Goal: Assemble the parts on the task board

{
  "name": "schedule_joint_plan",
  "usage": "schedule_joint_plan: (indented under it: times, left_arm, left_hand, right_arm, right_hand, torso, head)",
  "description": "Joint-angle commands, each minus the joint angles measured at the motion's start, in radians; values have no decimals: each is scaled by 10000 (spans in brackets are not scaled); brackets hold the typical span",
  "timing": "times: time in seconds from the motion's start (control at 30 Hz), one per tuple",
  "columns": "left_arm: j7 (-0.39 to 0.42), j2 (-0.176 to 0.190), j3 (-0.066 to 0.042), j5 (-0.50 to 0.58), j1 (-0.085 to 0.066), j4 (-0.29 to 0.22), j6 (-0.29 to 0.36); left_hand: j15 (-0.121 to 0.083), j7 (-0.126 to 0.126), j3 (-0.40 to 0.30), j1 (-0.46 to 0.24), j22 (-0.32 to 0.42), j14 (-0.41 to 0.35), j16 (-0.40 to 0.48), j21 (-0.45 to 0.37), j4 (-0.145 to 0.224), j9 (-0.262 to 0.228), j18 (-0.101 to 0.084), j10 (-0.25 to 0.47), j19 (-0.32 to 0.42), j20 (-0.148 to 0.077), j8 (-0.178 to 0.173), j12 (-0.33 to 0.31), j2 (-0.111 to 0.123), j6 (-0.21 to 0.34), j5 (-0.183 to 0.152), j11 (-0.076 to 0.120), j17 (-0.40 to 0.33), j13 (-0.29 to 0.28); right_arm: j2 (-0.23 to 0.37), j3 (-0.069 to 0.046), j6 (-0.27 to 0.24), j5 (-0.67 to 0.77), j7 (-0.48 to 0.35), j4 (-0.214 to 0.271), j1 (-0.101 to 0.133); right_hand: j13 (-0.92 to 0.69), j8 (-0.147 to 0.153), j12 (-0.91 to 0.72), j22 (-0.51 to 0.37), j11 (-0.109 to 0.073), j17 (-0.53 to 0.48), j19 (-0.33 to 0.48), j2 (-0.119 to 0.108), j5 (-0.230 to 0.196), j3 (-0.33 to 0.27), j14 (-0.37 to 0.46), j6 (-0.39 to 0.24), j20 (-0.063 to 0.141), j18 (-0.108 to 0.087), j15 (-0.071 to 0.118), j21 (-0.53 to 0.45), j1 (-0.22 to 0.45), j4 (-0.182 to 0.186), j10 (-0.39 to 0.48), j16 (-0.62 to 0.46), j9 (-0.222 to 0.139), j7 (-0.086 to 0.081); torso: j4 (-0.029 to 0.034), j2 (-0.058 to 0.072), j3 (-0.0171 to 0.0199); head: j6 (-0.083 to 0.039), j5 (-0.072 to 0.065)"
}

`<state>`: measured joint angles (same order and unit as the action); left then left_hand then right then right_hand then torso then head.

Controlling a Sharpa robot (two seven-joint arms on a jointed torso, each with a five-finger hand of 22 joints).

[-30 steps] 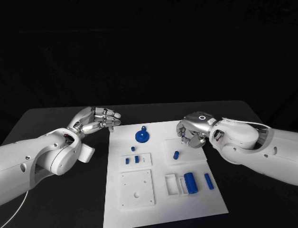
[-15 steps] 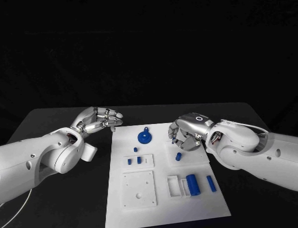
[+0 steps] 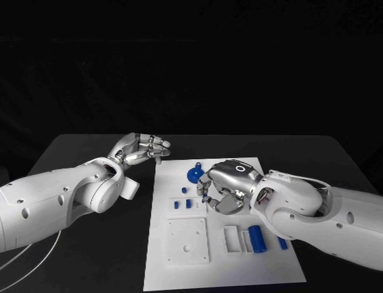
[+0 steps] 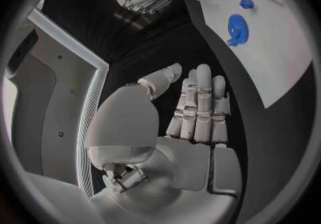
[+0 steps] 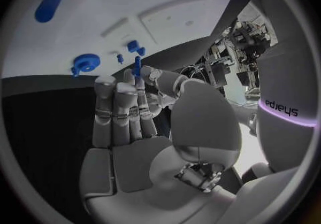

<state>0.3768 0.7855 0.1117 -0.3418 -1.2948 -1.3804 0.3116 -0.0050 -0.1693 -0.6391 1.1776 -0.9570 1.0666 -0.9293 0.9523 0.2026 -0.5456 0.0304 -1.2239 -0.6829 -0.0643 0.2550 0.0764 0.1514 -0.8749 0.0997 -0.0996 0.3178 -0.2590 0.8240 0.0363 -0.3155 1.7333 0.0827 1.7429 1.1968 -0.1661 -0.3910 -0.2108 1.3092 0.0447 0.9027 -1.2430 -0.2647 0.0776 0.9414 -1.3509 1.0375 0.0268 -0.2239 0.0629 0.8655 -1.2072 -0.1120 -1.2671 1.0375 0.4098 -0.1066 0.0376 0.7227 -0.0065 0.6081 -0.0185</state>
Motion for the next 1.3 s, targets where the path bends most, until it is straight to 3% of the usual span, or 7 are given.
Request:
schedule_joint_plan:
  times: [0.03,0.27,0.67,1.3]
  left_arm:
    - [-16,-105,-6,144,1,29,251]
    - [-49,-197,-3,151,3,113,266]
    - [-60,-239,-1,154,8,118,232]
    - [-112,-243,-1,154,13,110,212]
  left_hand:
    - [1,15,22,-81,-4,88,50,-37,29,12,-16,17,-82,-379,57,-48,-65,75,-5,-6,16,-16]
    - [0,17,21,-84,-6,91,57,-39,26,13,-16,16,-85,-380,60,-48,-76,74,-6,-5,23,-17]
    - [0,17,22,-89,-9,94,68,-42,27,16,-15,20,-87,-381,63,-50,-80,76,-9,-5,33,-17]
    - [1,10,24,-100,-14,100,84,-47,25,24,-14,30,-94,-382,58,-55,-94,97,-10,-8,51,-16]
  right_arm:
    - [-199,94,144,518,-76,45,-104]
    - [-429,374,310,786,-57,104,-320]
    - [-527,452,470,1083,2,66,-615]
    - [-442,527,751,1118,113,62,-704]
  right_hand:
    - [-19,-17,30,177,-56,-16,6,9,50,-20,193,27,87,-379,103,54,-33,20,-381,65,9,-2]
    - [-26,-14,39,177,-55,-24,8,19,58,-36,195,25,89,-379,102,56,-31,10,-381,68,10,-3]
    - [-38,-11,51,176,-55,-37,13,32,70,-57,198,25,91,-379,102,58,-30,-8,-383,72,12,-3]
    - [-53,-9,65,175,-56,-53,19,49,82,-83,199,27,92,-379,103,62,-24,-29,-390,81,16,-2]
  torso:
    - [-9,-88,-35]
    - [-6,-123,-49]
    - [1,-99,-31]
    - [2,-100,-47]
  head:
    - [91,161]
    - [215,345]
    - [442,740]
    - [546,776]
